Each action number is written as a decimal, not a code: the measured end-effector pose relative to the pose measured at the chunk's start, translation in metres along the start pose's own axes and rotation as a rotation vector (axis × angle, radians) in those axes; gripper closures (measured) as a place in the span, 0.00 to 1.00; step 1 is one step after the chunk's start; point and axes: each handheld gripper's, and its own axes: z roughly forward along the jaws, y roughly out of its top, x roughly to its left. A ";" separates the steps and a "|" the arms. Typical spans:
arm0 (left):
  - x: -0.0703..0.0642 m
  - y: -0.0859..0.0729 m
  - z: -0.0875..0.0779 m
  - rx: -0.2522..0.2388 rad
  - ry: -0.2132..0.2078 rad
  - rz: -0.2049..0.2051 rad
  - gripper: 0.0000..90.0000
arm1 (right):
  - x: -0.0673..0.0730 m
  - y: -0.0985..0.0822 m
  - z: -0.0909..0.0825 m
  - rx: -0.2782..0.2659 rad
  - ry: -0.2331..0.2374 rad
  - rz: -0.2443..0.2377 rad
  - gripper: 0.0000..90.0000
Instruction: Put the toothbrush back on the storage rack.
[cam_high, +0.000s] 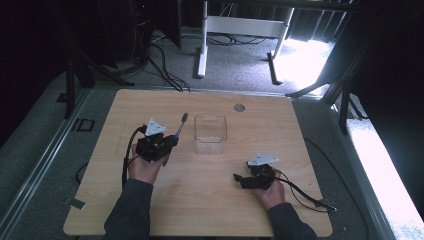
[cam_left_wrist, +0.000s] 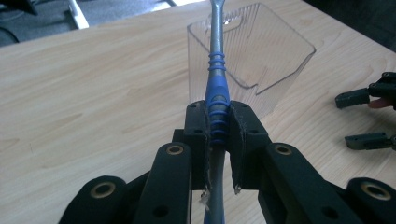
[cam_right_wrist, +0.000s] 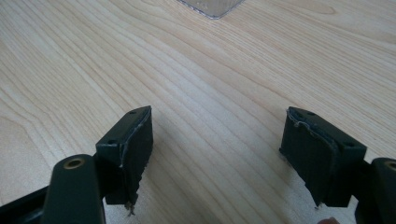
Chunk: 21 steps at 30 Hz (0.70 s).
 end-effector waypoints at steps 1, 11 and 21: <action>0.000 0.001 0.000 -0.006 -0.002 0.004 0.87 | 0.000 0.000 0.000 0.000 0.000 0.000 0.27; -0.002 0.007 0.000 -0.029 -0.021 0.043 0.87 | 0.000 0.000 0.000 0.000 -0.001 -0.001 0.27; -0.001 0.013 0.001 -0.054 -0.030 0.062 0.87 | 0.000 0.000 0.000 0.000 -0.001 0.001 0.27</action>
